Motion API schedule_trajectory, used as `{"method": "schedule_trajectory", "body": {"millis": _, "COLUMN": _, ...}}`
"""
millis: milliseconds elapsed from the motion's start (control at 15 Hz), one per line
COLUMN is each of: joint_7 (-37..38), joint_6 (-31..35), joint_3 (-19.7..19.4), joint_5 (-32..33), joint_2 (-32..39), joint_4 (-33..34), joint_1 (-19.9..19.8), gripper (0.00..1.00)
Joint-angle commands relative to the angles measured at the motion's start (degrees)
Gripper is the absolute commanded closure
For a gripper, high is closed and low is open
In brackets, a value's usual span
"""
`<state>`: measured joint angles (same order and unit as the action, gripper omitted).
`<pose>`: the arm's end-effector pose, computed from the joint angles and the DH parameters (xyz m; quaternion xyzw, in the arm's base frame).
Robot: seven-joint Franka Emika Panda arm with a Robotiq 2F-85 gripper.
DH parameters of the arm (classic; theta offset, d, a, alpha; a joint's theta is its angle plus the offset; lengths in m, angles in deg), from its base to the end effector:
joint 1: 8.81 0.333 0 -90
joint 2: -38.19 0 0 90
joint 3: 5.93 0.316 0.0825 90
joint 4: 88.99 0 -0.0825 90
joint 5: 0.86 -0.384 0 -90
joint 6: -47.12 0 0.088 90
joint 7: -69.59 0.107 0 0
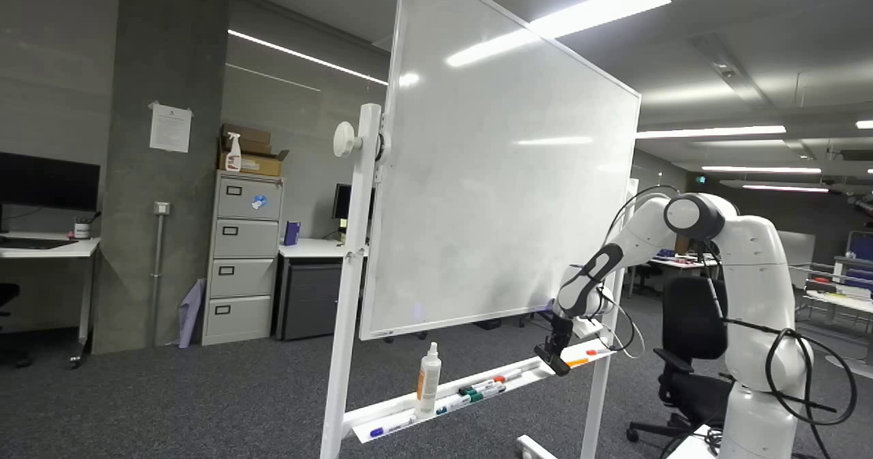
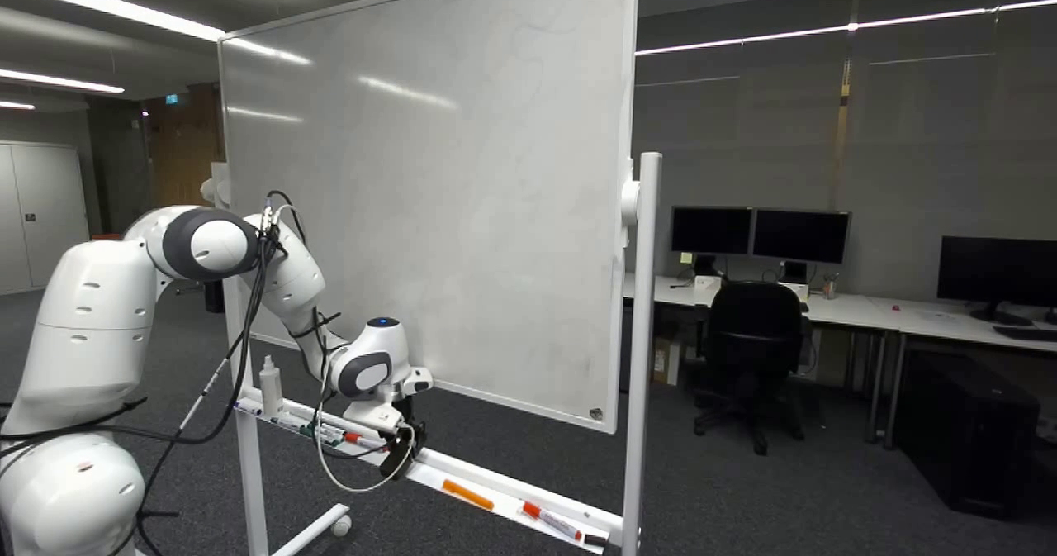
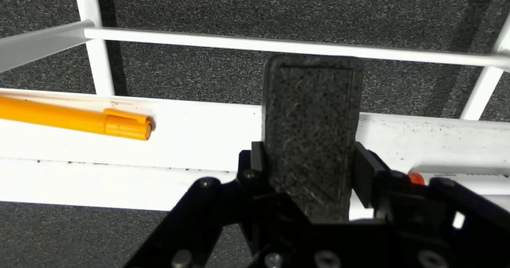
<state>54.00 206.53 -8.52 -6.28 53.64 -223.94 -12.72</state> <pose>0.5247 -0.0644 0.2307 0.9961 0.0375 0.0801 0.0012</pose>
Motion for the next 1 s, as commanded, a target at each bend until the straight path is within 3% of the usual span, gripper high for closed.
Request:
{"method": "schedule_trajectory", "body": {"millis": 0, "joint_7": 2.3, "joint_6": 0.6, "joint_3": 0.6, "joint_5": 2.0, "joint_2": 1.1, "joint_4": 2.0, "joint_1": -0.4, "gripper": 0.69}}
{"method": "schedule_trajectory", "body": {"millis": 933, "joint_7": 3.9, "joint_6": 1.0, "joint_3": 0.5, "joint_5": 5.7, "joint_2": 2.9, "joint_4": 2.4, "joint_1": 0.6, "gripper": 0.69}}
